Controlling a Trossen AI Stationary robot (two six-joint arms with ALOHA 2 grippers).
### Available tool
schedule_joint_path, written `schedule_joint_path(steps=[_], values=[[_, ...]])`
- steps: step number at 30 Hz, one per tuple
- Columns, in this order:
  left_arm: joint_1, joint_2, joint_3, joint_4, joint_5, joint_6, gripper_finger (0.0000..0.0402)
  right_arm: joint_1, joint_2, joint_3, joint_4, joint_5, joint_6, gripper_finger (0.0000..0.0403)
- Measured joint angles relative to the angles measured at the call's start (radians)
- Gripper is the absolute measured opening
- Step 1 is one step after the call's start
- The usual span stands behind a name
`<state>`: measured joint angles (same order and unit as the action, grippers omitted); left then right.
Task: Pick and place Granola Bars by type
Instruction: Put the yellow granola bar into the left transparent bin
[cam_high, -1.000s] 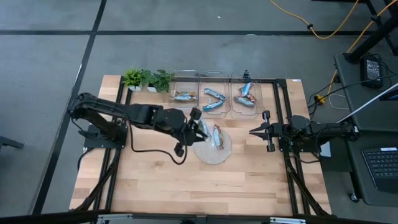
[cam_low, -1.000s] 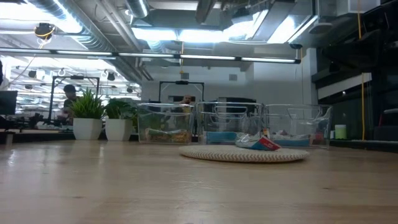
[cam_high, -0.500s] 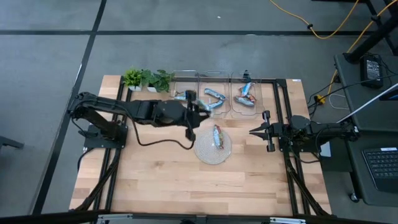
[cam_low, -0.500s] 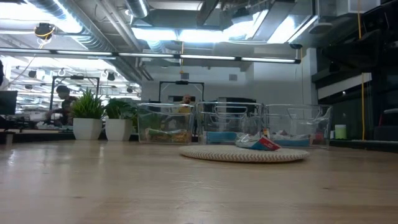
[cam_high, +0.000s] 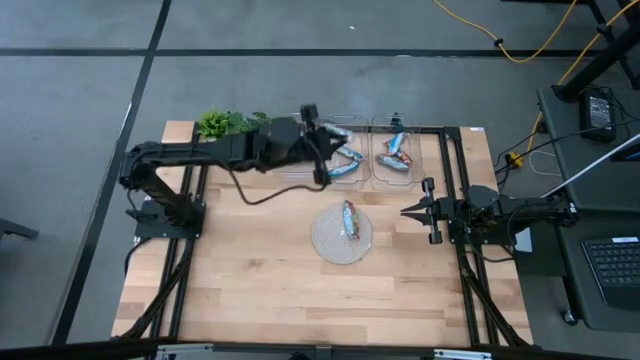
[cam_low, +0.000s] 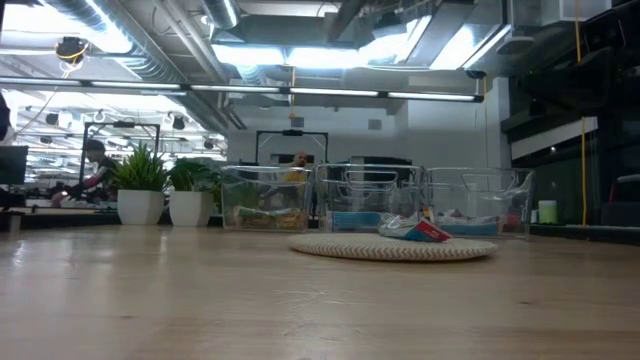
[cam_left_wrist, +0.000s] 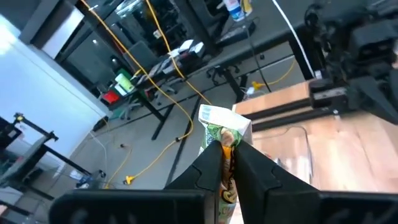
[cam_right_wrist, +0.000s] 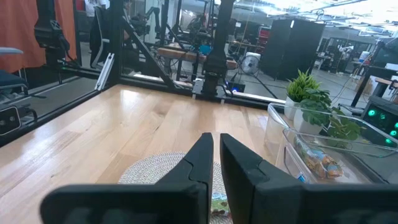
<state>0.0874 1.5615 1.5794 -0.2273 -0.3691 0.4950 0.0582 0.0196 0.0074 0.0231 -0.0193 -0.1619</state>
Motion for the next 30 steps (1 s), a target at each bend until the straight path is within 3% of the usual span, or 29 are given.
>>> schedule_joint_path(steps=[8,20,26,30], values=[[0.081,0.067,0.036,-0.018,0.119,-0.082,0.0023,0.000,0.000,0.000,0.000,0.000,0.000,0.0034],[0.198,0.263,0.036,-0.019,0.257,-0.124,0.0022,0.000,0.000,0.000,0.000,0.000,0.000,0.0034],[0.238,0.291,0.035,-0.033,0.355,-0.146,0.0023,0.000,0.000,0.000,0.000,0.000,0.000,0.0034],[0.243,0.284,0.035,-0.066,0.355,-0.145,0.0021,0.000,0.000,0.000,0.000,0.000,0.000,0.0034]])
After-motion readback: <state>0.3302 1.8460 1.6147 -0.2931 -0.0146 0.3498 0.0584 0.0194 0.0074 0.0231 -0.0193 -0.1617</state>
